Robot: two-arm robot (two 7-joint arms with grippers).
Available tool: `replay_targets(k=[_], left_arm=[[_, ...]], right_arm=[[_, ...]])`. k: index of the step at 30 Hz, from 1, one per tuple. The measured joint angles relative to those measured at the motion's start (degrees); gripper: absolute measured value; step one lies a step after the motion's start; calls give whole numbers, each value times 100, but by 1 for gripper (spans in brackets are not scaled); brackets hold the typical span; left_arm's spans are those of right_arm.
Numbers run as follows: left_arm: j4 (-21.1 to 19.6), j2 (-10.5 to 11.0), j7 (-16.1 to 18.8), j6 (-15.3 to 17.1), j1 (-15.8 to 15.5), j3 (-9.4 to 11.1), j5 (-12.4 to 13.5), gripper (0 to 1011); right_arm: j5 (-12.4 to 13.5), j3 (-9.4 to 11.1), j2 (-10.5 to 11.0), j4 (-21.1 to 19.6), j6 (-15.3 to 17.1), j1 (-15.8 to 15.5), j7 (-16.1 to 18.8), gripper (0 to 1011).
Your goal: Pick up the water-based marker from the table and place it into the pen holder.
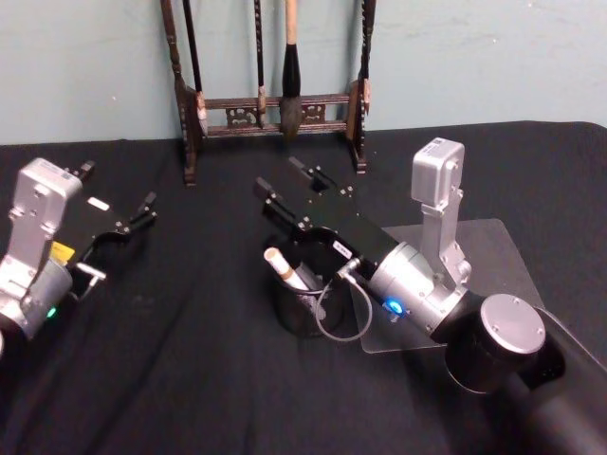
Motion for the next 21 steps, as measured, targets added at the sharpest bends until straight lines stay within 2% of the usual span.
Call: replay_targets(k=[8, 14, 21], left_arm=[[0, 0, 0, 0, 0, 0, 0, 1001], [0, 0, 0, 0, 0, 0, 0, 1001], [0, 0, 0, 0, 0, 0, 0, 1001]], right_arm=[[0, 1, 0, 0, -3, 0, 2, 855], [1, 1, 0, 0, -4, 0, 2, 998], [121, 258, 122, -352, -104, -26, -68, 1002]])
